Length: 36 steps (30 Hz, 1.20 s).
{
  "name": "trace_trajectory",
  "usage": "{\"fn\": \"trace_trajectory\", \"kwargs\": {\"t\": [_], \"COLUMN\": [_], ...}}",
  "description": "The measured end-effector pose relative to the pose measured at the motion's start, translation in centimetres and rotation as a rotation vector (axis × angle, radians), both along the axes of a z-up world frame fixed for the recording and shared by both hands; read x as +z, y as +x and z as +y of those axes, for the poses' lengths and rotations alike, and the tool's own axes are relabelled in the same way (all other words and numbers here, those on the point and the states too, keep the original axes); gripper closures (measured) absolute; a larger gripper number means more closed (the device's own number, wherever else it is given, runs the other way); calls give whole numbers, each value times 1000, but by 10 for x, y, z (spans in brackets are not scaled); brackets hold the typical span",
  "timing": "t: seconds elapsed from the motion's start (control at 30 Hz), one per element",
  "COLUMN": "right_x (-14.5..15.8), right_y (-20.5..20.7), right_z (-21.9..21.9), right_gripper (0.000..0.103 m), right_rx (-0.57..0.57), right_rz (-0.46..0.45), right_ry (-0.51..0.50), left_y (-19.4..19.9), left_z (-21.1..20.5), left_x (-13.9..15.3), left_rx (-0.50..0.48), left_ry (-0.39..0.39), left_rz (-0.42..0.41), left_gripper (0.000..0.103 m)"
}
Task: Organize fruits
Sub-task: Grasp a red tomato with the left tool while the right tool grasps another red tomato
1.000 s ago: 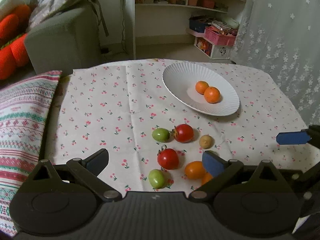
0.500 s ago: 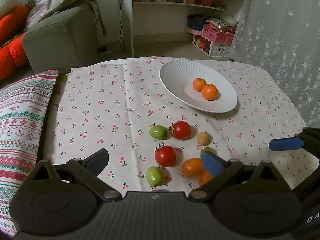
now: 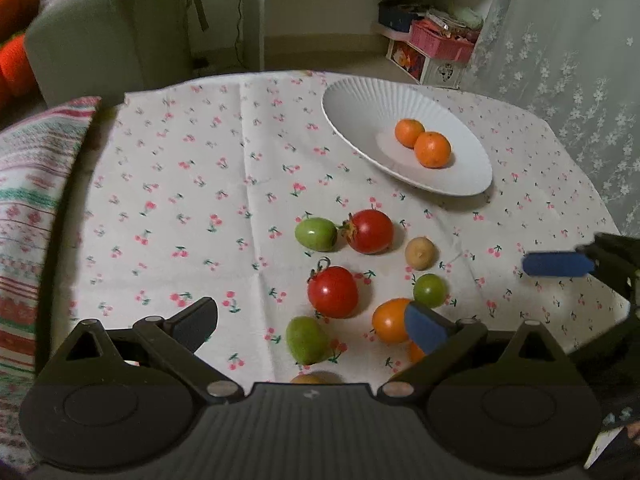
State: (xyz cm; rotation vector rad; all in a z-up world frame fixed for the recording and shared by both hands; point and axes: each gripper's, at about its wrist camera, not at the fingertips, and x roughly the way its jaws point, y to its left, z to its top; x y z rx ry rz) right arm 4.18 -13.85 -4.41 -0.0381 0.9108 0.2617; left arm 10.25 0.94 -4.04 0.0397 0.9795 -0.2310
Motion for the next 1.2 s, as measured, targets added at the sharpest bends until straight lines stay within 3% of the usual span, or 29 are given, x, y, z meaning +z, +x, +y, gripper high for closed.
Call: {"fn": "trace_trajectory", "kwargs": {"t": [0.23, 0.3, 0.4, 0.7, 0.83, 0.93, 1.0, 1.2], "right_x": [-11, -14, -17, -16, -21, -21, -24, -35], "right_y": [15, 18, 28, 61, 68, 75, 80, 91], "right_z": [10, 12, 6, -9, 2, 8, 12, 20], "right_gripper": [28, 33, 43, 48, 50, 50, 51, 56], "right_rx": [102, 143, 162, 102, 125, 131, 130, 128], "right_rz": [-68, -94, -100, -15, 13, 15, 24, 33], "right_ry": [-103, -158, -211, -4, -2, 3, -4, -40], "left_y": [16, 20, 26, 24, 27, 31, 32, 33], "left_z": [0, 2, 10, -5, -10, -6, -5, -1], "left_x": [-12, -15, -18, -24, -31, -31, -34, -39], "left_rx": [-2, 12, 44, -63, -68, -55, -54, -72], "left_ry": [-41, -41, -53, -54, -45, -60, -63, -97], "left_rz": [29, 46, 63, 63, 54, 60, 71, 93], "left_gripper": [20, 32, 41, 43, 44, 57, 71, 78]}}
